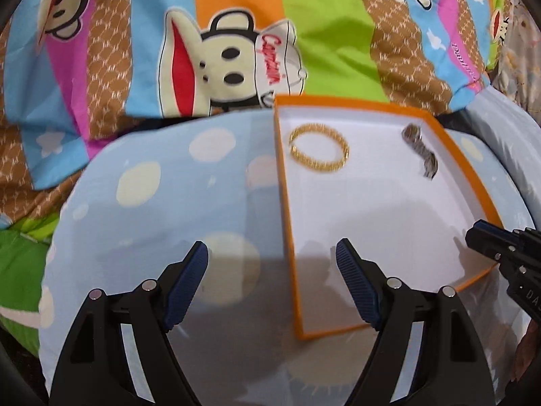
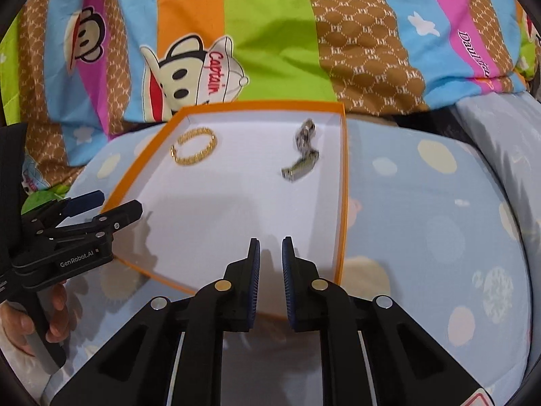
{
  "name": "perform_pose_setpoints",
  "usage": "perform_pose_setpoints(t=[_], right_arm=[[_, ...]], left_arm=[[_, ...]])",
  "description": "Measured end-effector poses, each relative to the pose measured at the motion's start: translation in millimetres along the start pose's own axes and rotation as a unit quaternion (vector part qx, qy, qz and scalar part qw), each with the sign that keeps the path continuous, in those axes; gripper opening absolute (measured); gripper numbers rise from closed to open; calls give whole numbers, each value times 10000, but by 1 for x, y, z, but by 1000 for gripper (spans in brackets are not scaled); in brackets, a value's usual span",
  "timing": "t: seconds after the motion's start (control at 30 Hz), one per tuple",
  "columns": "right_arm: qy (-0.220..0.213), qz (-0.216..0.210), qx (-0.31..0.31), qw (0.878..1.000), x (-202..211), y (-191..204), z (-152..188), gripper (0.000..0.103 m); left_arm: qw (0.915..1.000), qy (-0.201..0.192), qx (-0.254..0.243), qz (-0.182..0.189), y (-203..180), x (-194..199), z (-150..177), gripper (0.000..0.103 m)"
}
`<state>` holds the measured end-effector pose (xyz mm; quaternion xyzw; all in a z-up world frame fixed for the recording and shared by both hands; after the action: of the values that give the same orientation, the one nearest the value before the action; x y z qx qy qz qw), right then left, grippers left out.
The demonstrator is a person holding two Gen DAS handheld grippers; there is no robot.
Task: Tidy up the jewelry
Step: 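Open the left tool over the box while the right tool releases the watch, then lower the right tool onto the gold watch and close on it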
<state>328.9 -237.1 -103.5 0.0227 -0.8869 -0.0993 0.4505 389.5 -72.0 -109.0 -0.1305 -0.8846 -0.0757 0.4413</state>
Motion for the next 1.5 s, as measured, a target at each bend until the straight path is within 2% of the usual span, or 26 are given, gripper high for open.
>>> perform_pose_setpoints(t=[0.13,0.67,0.73,0.83,0.93,1.03,1.2,1.27,1.33,1.5], right_arm=[[-4,-50,-76,10000,13,2,16,12],[-92,-136,-199,9997,73,21,94,12],[-172,-148,-221,9995,79,21,99,12],[-517,-184,-333,9979,102,18,101,14],[-748,-348,-319,9961,127,16,113,18],[-749,-464,-60,9961,136,17,137,21],[-416,-412,442,9973,130,19,162,29],[-337,-439,701,9960,127,22,166,41],[-243,-410,1072,9931,124,26,169,44],[27,-474,1742,9836,110,32,171,45]], left_arm=[[9998,37,173,73,5,11,17,75],[9993,8,313,186,1,67,94,75],[9993,-26,320,187,0,73,99,75],[9988,-201,430,135,4,84,100,76],[9974,-473,518,151,10,104,100,82],[9957,-723,583,20,22,123,109,86],[9963,-660,534,117,27,133,138,86],[9968,-562,484,286,24,135,148,86],[9966,-550,431,433,20,139,154,86],[9972,-478,298,489,12,142,162,86]])
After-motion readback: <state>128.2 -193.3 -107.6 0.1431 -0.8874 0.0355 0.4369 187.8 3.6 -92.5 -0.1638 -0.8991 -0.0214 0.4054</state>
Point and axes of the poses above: each gripper's, at about its wrist camera, not at the fingertips, and x roughly against the way its jaws point, y to its left, z to its underside, the point moved 10 cm from there along -x, roughly the way its jaws point, and after that the axes turned 2 degrees about -x, right-handed, at the moved point
